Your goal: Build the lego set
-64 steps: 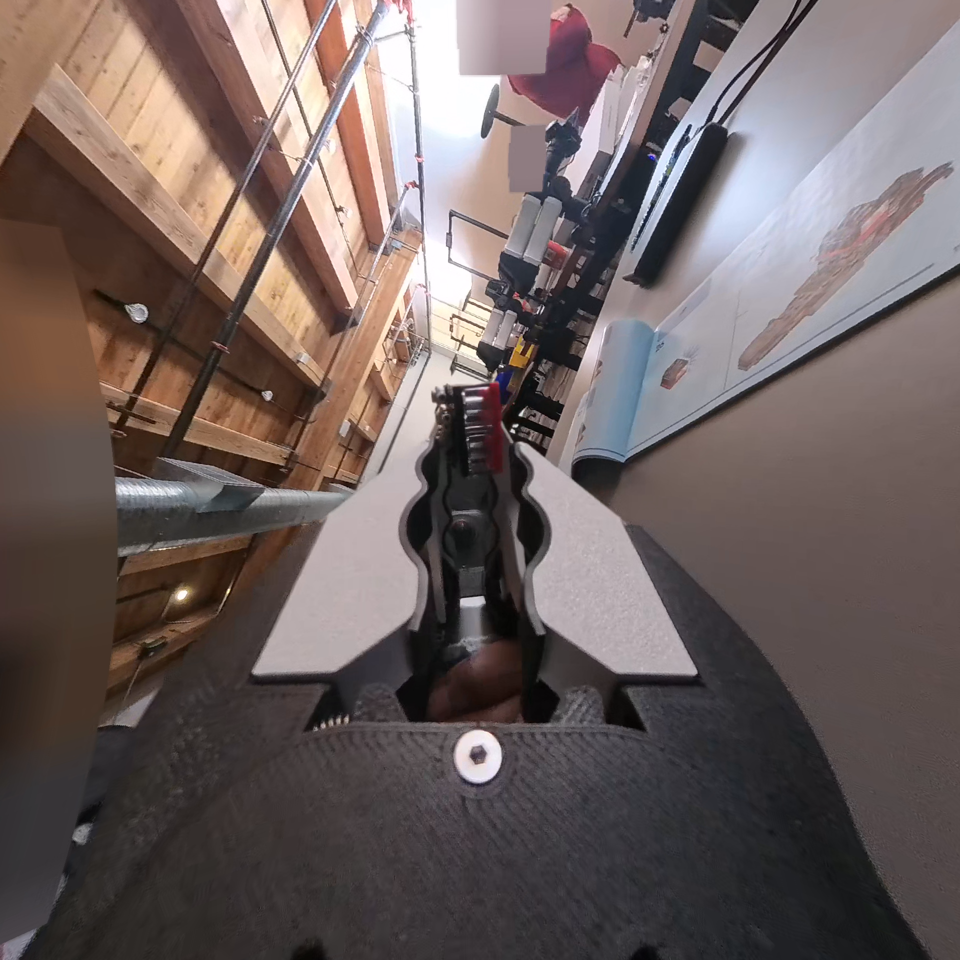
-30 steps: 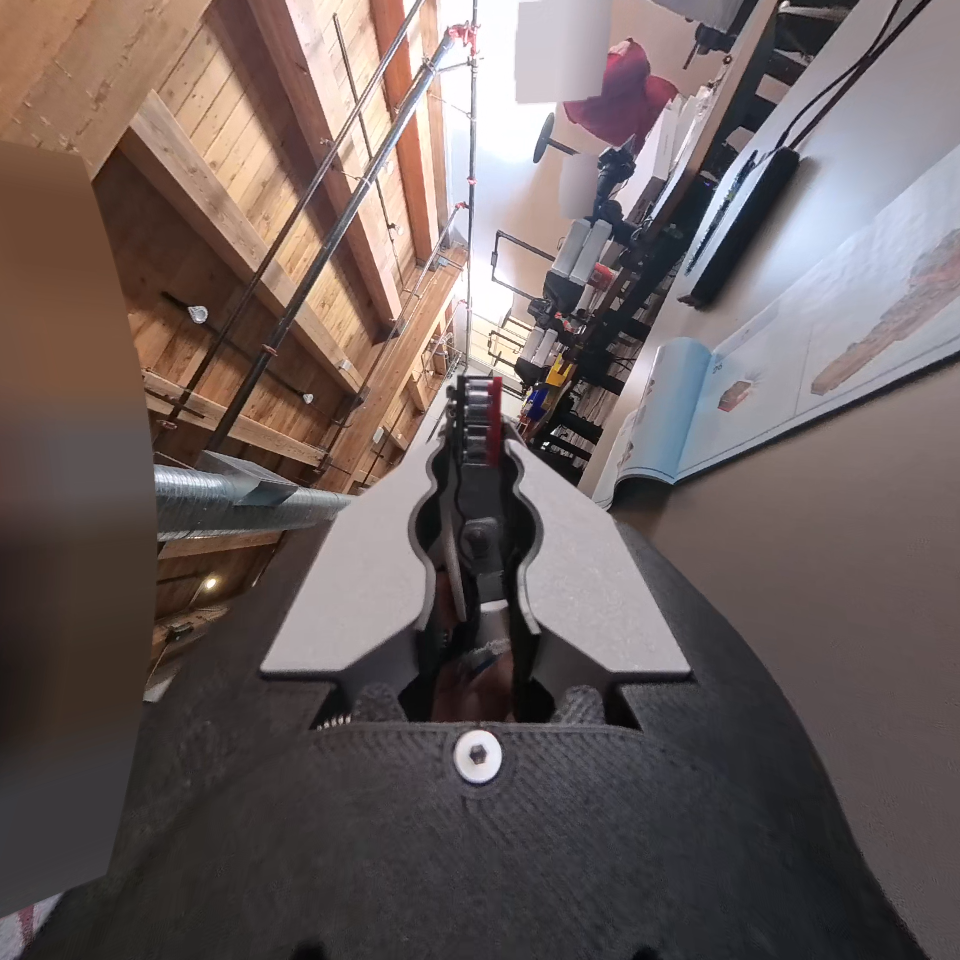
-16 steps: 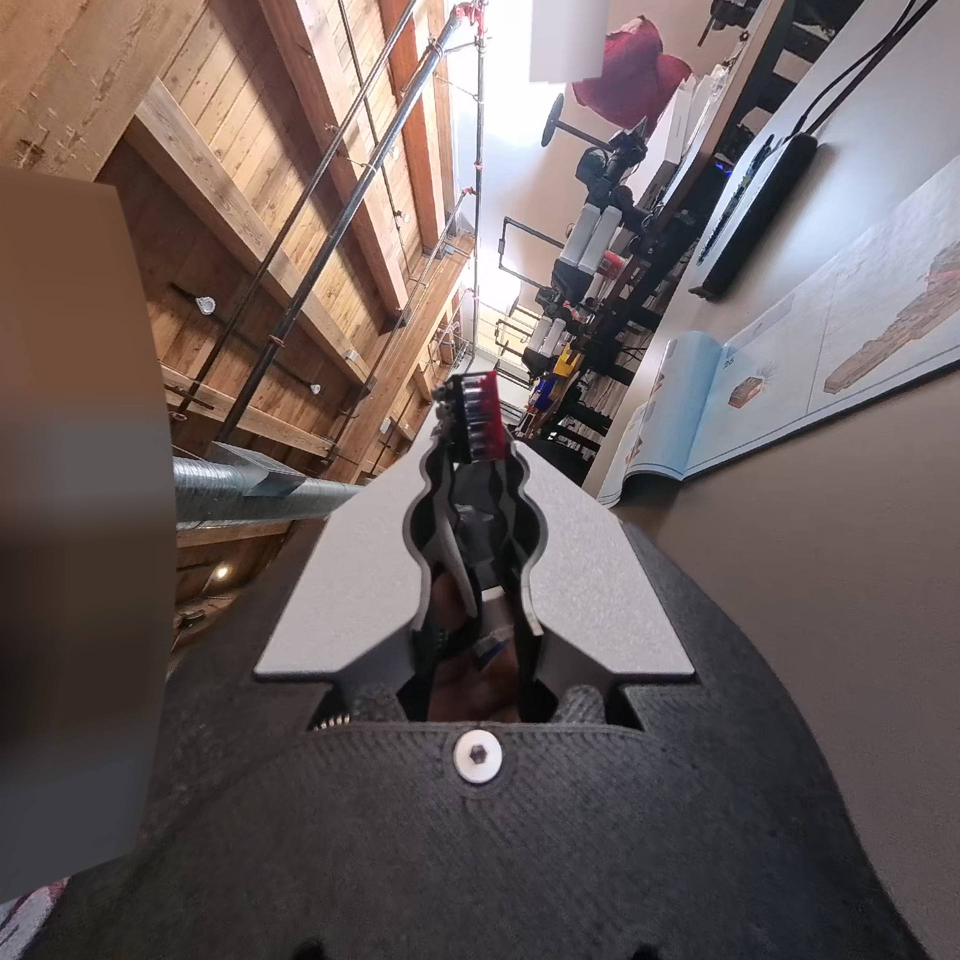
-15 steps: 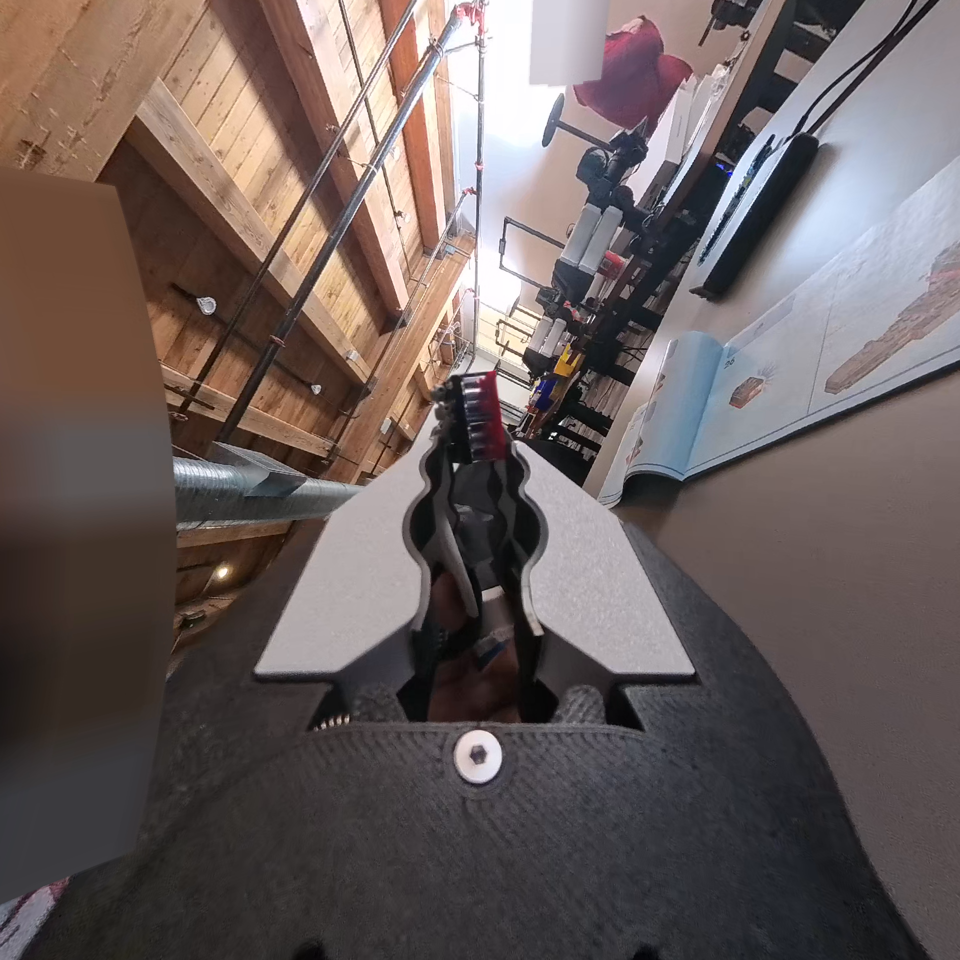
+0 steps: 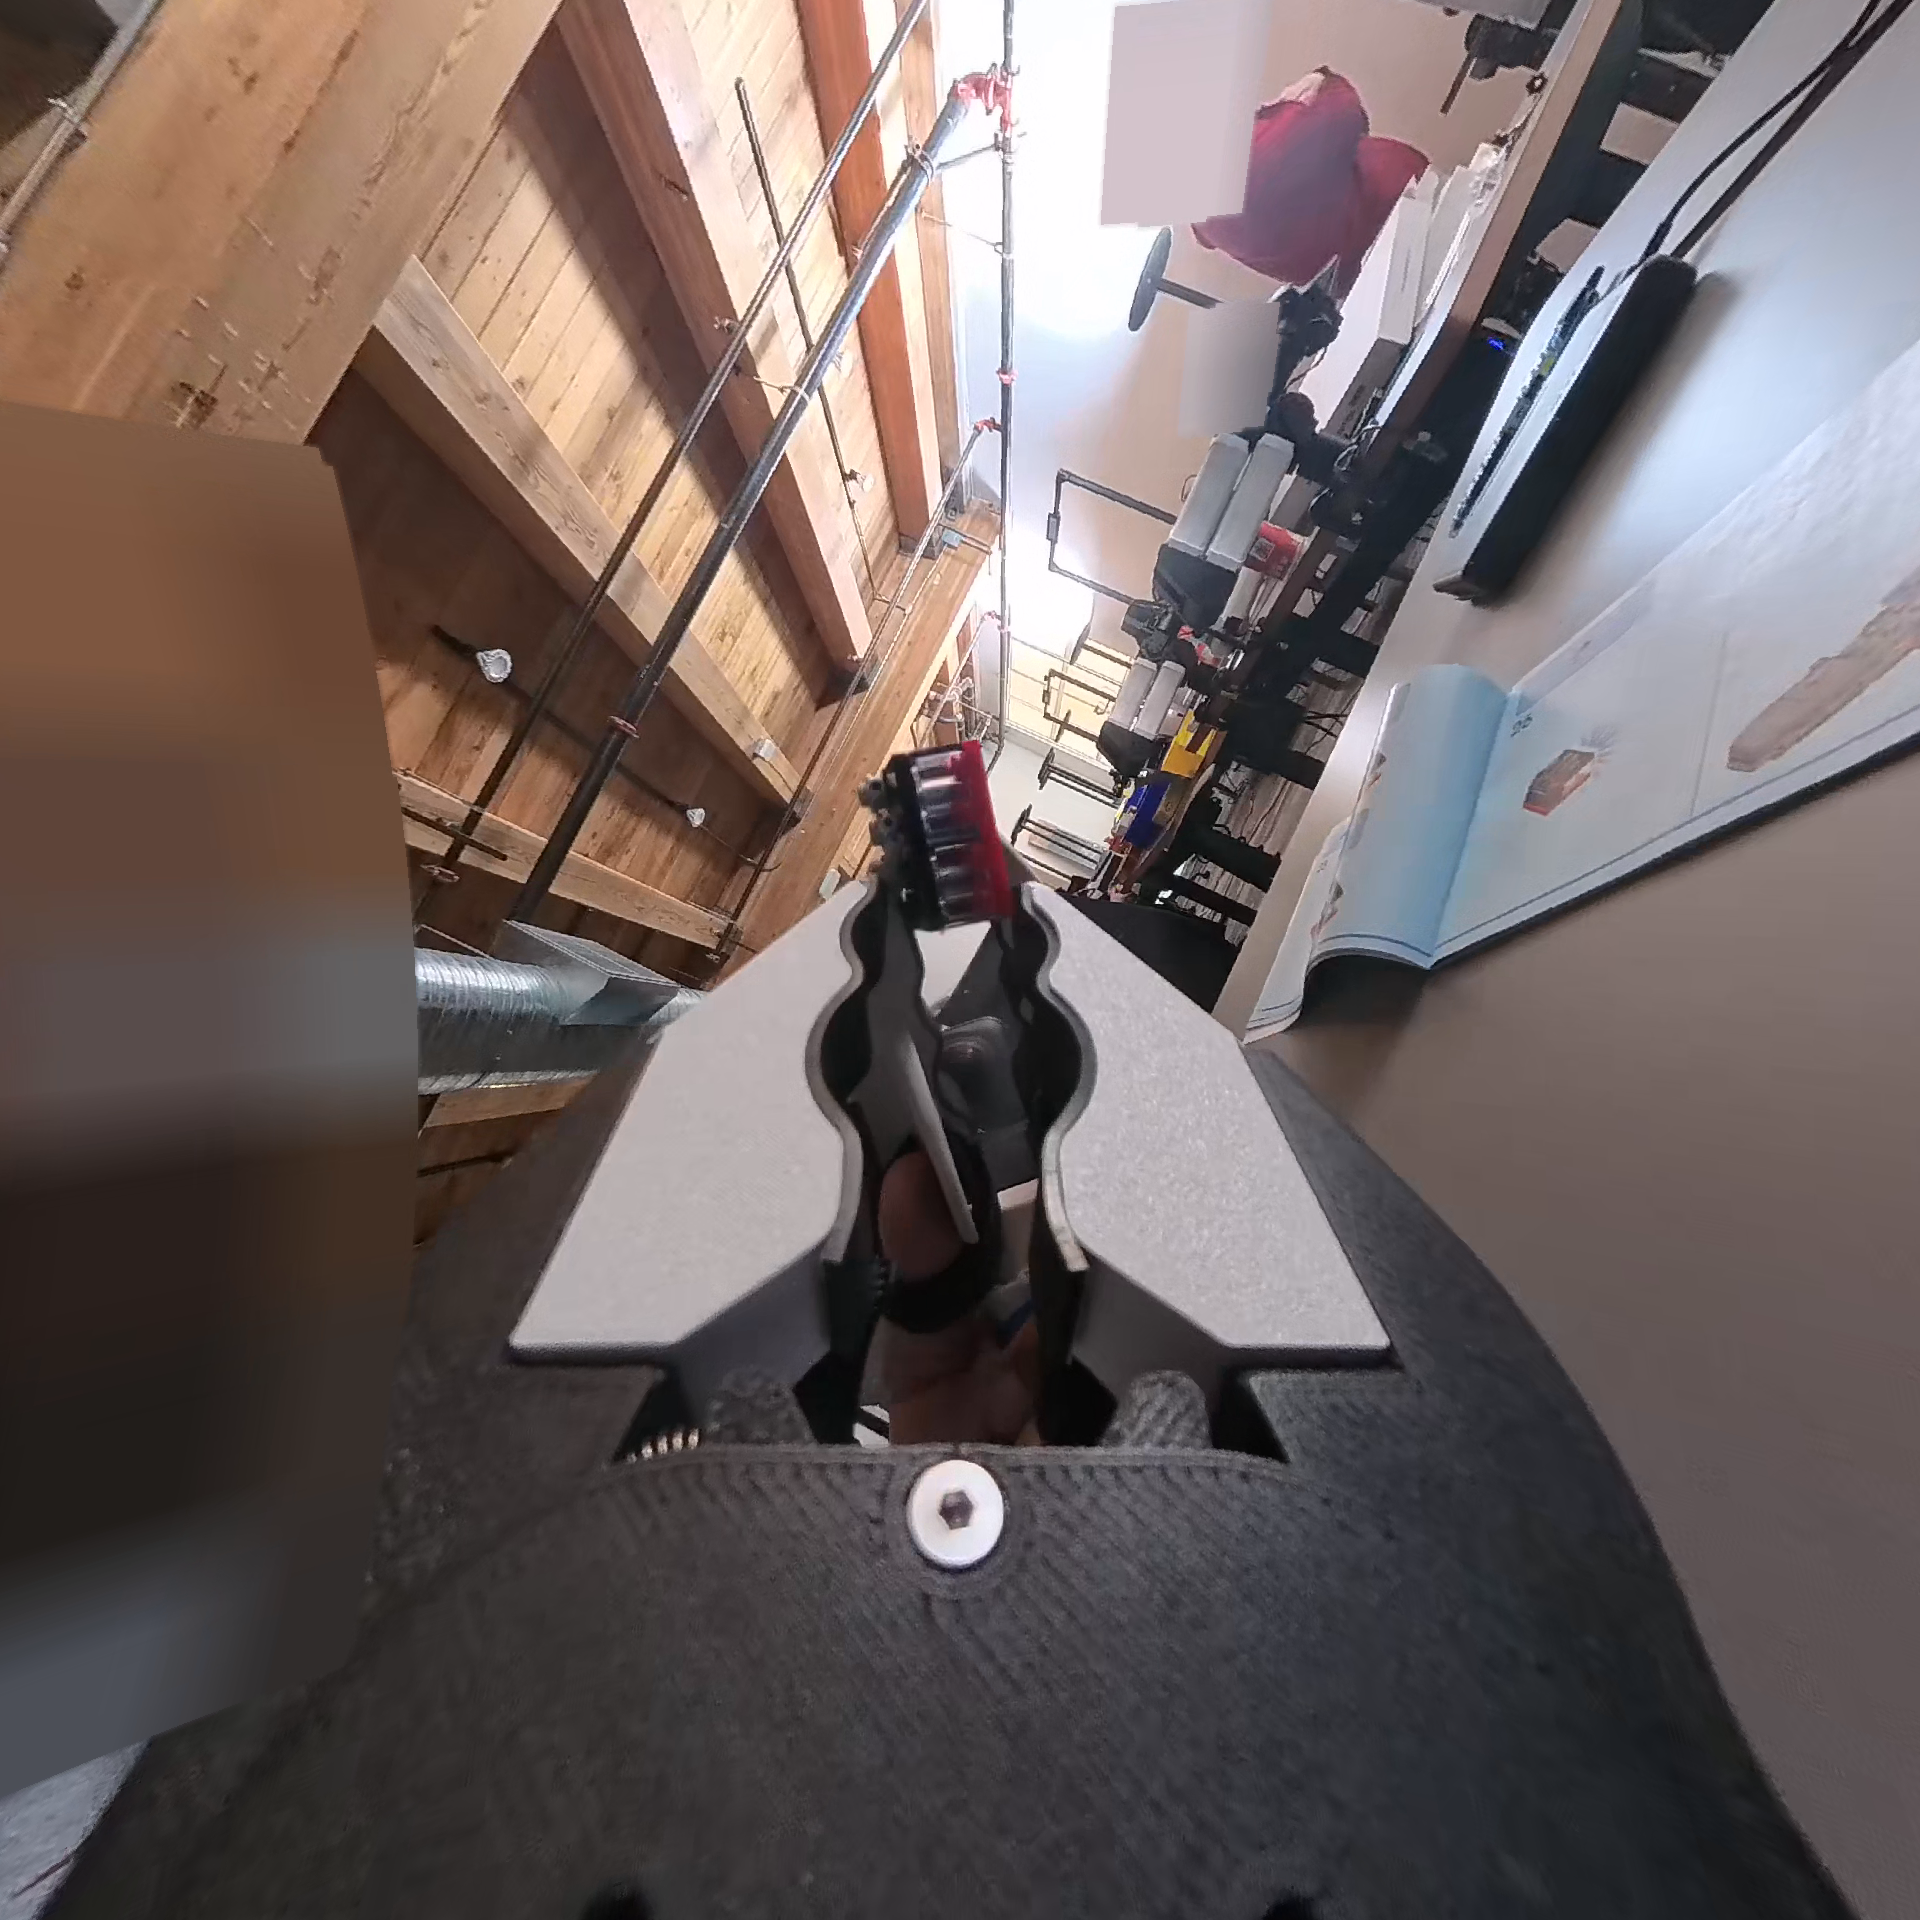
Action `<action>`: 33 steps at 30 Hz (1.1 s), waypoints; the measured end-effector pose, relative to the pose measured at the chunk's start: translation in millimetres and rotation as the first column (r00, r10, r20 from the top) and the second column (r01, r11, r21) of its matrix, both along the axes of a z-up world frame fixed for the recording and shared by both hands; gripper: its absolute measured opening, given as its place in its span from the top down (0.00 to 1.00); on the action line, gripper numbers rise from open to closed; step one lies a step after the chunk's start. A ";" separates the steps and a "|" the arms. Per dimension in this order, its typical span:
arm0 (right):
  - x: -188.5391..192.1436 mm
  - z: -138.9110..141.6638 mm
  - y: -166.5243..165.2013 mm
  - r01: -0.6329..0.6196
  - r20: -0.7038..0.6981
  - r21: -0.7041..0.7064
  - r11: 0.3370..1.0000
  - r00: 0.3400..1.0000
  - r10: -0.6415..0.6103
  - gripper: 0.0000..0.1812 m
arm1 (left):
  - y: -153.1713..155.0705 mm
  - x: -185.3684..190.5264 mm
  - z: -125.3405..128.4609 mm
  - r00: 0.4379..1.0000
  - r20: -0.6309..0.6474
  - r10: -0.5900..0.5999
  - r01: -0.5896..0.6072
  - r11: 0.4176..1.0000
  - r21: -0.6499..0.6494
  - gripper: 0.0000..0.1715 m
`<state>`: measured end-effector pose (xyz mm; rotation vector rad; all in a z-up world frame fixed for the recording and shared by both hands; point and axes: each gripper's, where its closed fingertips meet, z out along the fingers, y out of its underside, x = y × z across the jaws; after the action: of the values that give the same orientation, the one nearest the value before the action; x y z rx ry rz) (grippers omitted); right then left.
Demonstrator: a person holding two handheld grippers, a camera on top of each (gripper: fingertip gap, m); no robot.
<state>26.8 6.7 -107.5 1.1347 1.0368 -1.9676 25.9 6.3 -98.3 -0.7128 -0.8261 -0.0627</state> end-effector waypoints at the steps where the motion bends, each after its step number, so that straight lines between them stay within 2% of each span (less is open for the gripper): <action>1: -0.1 1.3 0.7 0.002 -0.002 -0.006 1.000 1.000 -0.002 0.87 | 0.0 0.6 0.9 1.000 -0.006 -0.007 0.007 1.000 0.008 0.88; 5: -0.9 3.2 2.5 0.008 -0.006 -0.008 1.000 1.000 -0.008 0.90 | -1.8 2.5 4.8 0.999 -0.026 -0.031 0.032 0.999 0.041 0.89; 9: -2.7 -0.4 3.4 0.018 0.004 0.011 1.000 1.000 -0.018 0.90 | -1.3 -0.1 1.4 1.000 -0.014 -0.018 0.018 1.000 -0.004 0.89; 12: -9.0 -10.7 4.5 0.042 0.046 0.048 0.998 0.998 -0.044 0.90 | -1.1 -7.4 -10.0 0.997 0.073 -0.007 0.007 1.000 0.010 0.89; 16: -24.3 -35.2 5.3 0.071 0.091 0.104 0.992 0.993 -0.080 0.90 | -3.7 -20.9 -35.5 0.981 0.183 0.062 -0.061 0.998 -0.013 0.90; 22: -45.4 -55.1 6.2 0.112 0.069 0.144 0.983 0.990 -0.123 0.89 | -17.7 -35.3 -41.1 0.963 0.206 0.174 -0.172 0.985 -0.027 0.90; 27: -58.1 -55.2 7.2 0.096 0.060 0.137 0.986 0.993 -0.105 0.90 | -26.4 -48.4 -37.4 0.970 0.177 0.167 -0.167 0.986 -0.014 0.90; 33: -58.9 -56.4 -0.6 0.029 0.038 0.182 0.983 0.999 -0.037 0.90 | -33.2 -63.8 -47.1 0.958 0.272 0.090 -0.111 0.992 0.063 0.90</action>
<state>-32.2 6.0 -163.9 1.2918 1.2023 -1.8975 -37.8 -26.9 -145.4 -0.5947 -1.1137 -0.1006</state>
